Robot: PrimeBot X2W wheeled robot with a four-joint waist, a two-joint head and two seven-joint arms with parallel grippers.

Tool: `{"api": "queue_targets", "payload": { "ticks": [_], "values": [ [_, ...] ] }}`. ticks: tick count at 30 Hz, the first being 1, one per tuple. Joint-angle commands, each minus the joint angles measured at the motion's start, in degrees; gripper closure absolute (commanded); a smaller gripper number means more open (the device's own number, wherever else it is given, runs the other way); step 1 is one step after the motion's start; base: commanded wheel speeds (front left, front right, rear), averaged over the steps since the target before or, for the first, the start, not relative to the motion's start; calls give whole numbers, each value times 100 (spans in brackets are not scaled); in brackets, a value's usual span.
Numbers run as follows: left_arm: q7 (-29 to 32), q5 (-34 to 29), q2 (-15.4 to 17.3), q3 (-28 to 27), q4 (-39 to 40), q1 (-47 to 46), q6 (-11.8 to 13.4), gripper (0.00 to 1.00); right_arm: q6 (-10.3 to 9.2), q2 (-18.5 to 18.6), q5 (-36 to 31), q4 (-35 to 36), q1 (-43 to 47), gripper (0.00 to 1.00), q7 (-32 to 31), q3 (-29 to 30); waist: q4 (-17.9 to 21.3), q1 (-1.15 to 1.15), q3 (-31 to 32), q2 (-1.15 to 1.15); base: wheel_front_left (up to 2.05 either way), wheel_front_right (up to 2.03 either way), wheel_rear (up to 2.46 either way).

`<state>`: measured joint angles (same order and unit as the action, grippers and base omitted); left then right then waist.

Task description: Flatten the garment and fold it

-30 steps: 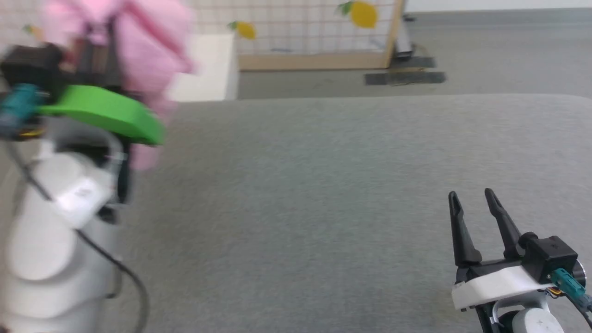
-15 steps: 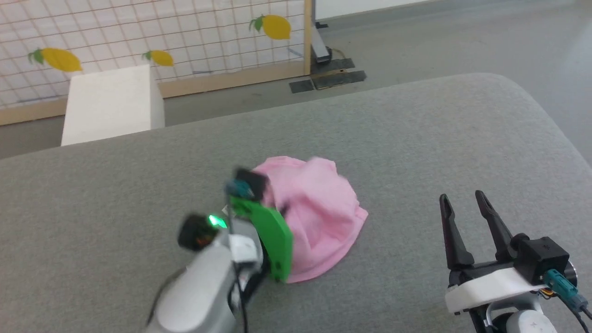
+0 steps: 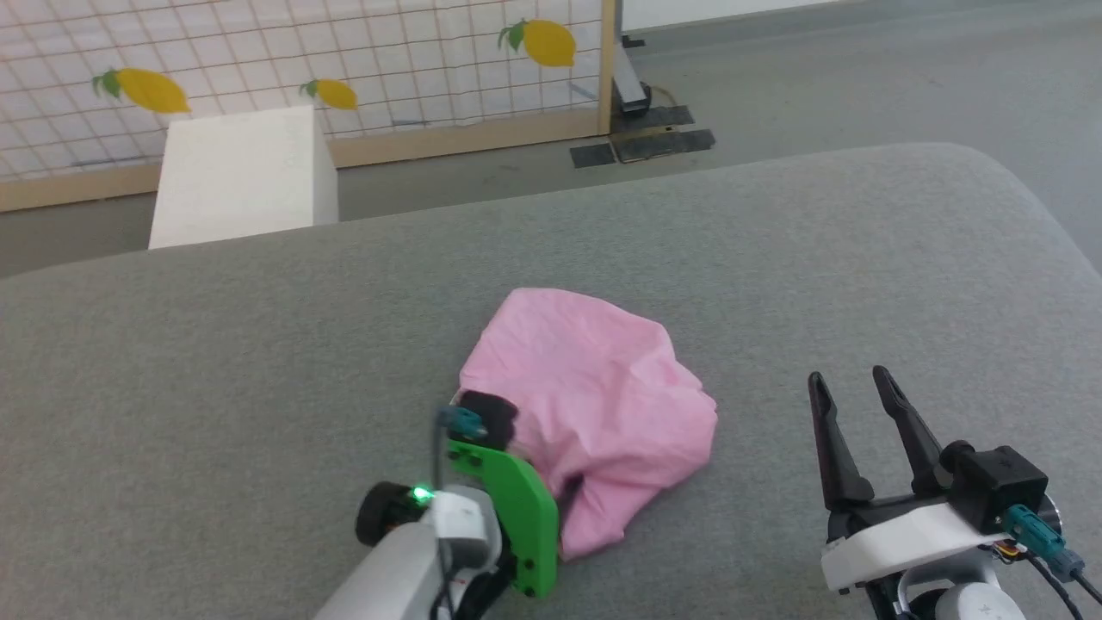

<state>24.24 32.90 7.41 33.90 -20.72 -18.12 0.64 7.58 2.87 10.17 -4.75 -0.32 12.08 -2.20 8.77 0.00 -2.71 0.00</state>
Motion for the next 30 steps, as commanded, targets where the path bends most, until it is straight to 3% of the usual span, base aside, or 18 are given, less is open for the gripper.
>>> {"api": "queue_targets", "payload": {
  "ticks": [1, 2, 9, 15, 22, 30],
  "values": [
    [-273, 35, 93, -149, 162, 133, 64, 0, -9, 1, 11, -9, 0, 0, -8, 9, -158, 0, -4, 0, 0, 0, 0],
    [-741, 61, 167, -406, 443, 250, 161, 0, -9, 1, 0, -3, -7, 0, -6, 16, -240, 0, -7, 0, 0, 0, 0],
    [-2474, -178, 482, -1301, 1218, 708, 723, 0, -9, 1, -30, 62, 9, 0, -14, 26, -535, 0, -64, 0, 0, 0, 0],
    [-3285, -356, 584, -1598, 1289, 991, 950, 0, -9, 1, -58, 88, -35, 0, -50, -31, -618, 0, -91, 0, 0, 0, 0],
    [-3011, -484, 517, -1250, 683, 406, 721, 0, -9, 1, -84, 87, -117, 0, -75, -168, -430, 0, -192, 0, 0, 0, 0],
    [-1936, -658, 327, -716, -880, -868, 412, 0, -9, 1, -36, -30, -196, 0, -69, -373, 67, 0, -276, 0, 0, 0, 0]
  ]
}}
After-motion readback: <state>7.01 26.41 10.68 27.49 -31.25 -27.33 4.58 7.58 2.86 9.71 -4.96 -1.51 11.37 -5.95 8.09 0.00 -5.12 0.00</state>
